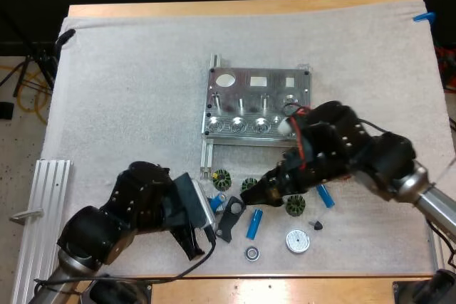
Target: Load cells from left to right
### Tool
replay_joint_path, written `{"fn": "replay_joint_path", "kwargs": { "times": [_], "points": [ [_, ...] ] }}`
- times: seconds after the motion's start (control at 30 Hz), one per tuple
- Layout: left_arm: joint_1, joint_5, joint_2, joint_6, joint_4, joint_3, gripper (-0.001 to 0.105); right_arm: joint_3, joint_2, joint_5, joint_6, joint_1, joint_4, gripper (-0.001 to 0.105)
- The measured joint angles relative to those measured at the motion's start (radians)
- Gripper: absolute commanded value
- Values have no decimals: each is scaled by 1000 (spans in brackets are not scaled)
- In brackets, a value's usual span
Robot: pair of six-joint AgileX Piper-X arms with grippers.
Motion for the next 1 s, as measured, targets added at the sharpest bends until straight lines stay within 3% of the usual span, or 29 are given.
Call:
{"fn": "replay_joint_path", "kwargs": {
  "times": [0.1,0.3,0.7,1.0],
  "points": [
    [-43,-13,0,0,-1,0,0,0,26,17,13,45,-25,72],
    [-63,-44,0,-2,5,0,0,2,72,24,44,99,-67,59],
    [-63,-44,0,-2,6,0,0,2,124,-24,103,100,-187,59],
    [-63,-44,0,-2,7,0,0,2,159,-53,109,100,-197,59]
  ]
}}
